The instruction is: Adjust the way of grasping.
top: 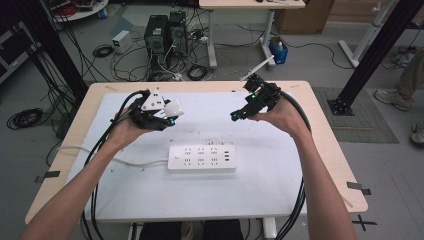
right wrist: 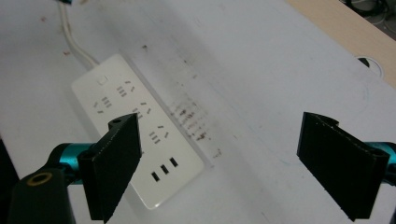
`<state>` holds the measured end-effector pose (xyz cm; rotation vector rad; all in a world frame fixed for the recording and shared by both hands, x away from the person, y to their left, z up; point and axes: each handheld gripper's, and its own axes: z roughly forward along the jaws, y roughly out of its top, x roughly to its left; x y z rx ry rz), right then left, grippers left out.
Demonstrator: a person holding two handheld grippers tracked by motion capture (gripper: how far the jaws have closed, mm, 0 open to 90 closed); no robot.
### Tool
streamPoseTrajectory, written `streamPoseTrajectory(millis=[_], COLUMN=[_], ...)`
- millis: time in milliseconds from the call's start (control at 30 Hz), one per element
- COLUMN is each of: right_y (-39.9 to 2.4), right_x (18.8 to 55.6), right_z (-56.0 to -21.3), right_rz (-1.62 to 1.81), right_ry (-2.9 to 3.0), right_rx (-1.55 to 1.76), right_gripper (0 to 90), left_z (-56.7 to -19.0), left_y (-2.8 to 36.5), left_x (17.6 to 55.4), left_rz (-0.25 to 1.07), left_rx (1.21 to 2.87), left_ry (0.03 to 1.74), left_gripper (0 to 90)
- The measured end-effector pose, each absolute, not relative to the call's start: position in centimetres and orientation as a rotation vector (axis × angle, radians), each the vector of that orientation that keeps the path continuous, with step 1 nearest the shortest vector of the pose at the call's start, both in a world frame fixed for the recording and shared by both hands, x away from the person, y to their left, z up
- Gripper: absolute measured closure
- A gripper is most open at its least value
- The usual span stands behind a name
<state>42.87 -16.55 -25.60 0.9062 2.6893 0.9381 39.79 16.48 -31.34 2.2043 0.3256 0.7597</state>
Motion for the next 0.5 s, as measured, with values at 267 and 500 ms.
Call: streamPoseTrajectory(millis=[267,500], right_y=[-16.0,-15.4], right_x=[42.4,42.0], right_z=[-25.7,-26.4], right_rz=[1.113,1.395], right_ry=[2.711,2.771], right_rx=[0.948,0.976], right_gripper=[13.4,16.2], left_z=[-31.7,-32.7], left_y=[13.8,11.4], left_x=[37.4,35.6], left_rz=[0.907,1.053], left_rx=[2.112,2.072], left_ry=[0.159,0.027], left_gripper=[42.5,42.5])
